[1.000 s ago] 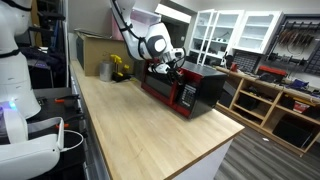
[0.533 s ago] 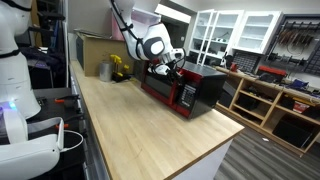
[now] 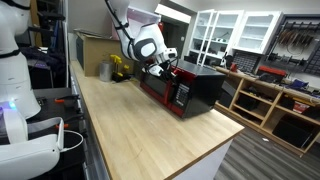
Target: Open the microwave door
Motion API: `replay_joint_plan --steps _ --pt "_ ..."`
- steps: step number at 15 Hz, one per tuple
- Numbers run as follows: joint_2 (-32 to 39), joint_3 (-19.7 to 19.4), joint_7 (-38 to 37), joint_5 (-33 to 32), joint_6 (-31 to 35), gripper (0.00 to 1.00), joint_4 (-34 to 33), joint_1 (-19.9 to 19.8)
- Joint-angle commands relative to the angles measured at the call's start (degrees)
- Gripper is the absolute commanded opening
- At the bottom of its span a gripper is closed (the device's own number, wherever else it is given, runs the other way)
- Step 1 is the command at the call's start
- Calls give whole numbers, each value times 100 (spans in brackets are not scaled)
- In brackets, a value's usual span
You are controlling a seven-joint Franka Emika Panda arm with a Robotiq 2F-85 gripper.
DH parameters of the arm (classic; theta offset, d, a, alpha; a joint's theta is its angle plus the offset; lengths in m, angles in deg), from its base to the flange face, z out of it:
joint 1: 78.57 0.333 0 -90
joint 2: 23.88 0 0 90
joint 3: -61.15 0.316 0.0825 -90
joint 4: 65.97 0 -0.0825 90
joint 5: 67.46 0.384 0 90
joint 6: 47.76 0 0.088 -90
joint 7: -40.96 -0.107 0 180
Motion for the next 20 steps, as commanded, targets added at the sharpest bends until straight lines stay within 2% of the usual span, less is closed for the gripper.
replay_joint_plan --steps 1,5,6,9,12,14,15,17,19,20 --pt "-735 -11 207 222 -25 0 1229 100" --pt "-996 -106 258 236 269 0 1771 114" --pt "-1054 -51 123 -61 352 0 1900 -11" --pt "-1272 431 102 -545 332 0 2282 -531" --pt "-1709 863 -326 -1197 592 0 3019 -1085" --pt "-1894 883 -751 -1702 771 0 3314 -1250" --pt "-2007 857 -962 -1888 768 19 3413 -1280" --pt "-2146 895 -1441 -2350 647 33 3427 -1266" --pt "-1941 884 -1867 -3174 326 48 3155 -1237" --pt "-1919 893 -1926 -3384 233 55 3177 -1240"
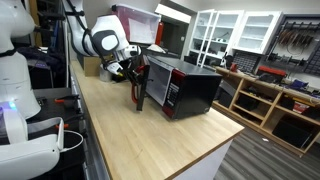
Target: Open the microwave door
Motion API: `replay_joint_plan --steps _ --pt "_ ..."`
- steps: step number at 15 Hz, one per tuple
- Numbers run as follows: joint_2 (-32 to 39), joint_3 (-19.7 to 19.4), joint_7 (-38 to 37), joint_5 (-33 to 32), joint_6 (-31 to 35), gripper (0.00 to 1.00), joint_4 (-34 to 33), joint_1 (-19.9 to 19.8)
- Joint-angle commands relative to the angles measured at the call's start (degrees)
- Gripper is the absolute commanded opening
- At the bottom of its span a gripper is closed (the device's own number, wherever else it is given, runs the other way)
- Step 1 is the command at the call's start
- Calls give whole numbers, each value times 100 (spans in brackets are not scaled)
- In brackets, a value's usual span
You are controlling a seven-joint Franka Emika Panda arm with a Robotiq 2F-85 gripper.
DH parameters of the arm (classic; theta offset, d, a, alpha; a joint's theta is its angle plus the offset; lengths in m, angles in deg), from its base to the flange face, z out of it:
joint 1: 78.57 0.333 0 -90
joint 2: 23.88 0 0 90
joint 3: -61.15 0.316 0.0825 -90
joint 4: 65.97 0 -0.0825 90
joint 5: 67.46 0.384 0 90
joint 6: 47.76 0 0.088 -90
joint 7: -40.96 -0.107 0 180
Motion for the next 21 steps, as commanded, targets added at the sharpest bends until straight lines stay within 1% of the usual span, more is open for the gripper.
replay_joint_plan --steps 1,4,5,6,10,15,21 --pt "164 126 -468 -872 -483 64 1 -34" --pt "171 222 -446 -1215 -460 86 1 -166" --pt "192 296 -418 -1307 -382 95 -5 -207" --pt "192 356 -400 -1408 -333 99 -6 -269" --pt "164 498 -349 -1786 -118 100 -9 -501" --pt "-103 431 -491 -2423 204 100 -50 -728" --pt "-293 300 -827 -3345 578 100 -88 -852"
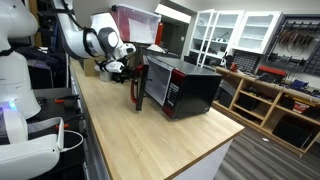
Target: Open the microwave door
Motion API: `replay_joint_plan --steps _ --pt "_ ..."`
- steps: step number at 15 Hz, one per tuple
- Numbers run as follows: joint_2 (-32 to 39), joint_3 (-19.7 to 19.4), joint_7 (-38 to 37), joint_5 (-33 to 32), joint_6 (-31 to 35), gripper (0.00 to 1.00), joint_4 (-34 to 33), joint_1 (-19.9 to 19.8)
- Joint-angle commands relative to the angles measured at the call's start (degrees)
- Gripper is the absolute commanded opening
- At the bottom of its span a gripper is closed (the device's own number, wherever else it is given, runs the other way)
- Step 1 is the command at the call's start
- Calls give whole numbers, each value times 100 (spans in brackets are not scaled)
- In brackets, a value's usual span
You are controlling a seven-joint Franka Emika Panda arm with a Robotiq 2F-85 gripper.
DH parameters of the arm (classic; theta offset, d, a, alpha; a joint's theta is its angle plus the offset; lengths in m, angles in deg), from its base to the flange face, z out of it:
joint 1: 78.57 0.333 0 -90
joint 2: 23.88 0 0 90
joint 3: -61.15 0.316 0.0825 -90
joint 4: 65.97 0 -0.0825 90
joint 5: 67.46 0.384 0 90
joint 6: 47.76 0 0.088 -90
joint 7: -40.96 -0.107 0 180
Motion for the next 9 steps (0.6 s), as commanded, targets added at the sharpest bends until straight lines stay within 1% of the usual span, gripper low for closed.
replay_joint_plan --steps 1,4,5,7,9 --pt "-216 -48 -549 -609 374 100 -20 -48" --pt "-274 -138 -1017 -959 559 100 -68 -63" --pt "-349 -47 -1499 -900 313 100 -206 170" --pt "-597 -154 -1730 -719 317 100 -99 38" --pt "-746 -189 -1909 -648 236 100 -88 14"
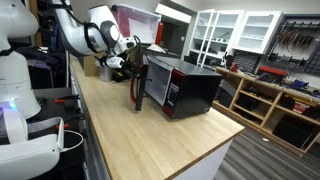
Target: Open the microwave door
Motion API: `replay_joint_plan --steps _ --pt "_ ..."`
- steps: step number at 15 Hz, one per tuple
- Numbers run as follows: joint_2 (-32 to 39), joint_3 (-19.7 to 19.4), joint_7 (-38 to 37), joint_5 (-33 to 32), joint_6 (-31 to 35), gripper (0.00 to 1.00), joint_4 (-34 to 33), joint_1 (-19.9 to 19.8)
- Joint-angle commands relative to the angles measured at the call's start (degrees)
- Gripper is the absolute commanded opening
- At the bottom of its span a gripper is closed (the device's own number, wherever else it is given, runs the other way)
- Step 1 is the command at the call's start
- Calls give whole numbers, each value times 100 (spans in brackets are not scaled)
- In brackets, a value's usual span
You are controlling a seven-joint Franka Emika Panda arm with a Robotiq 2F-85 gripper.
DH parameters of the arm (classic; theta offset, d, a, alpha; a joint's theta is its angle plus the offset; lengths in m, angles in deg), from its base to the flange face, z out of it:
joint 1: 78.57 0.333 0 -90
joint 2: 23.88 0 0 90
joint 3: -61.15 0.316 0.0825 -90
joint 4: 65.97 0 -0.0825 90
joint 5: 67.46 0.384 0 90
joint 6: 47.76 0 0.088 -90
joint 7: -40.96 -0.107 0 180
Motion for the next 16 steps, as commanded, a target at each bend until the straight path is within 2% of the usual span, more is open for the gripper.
replay_joint_plan --steps 1,2,11,16 --pt "-515 -70 -1110 -54 -112 100 4 69" --pt "-460 -254 -1057 -162 -40 100 -35 -44" --pt "-452 -1107 -1366 -254 -235 100 -85 101" --pt "-326 -1379 -1470 -61 -405 100 -197 213"
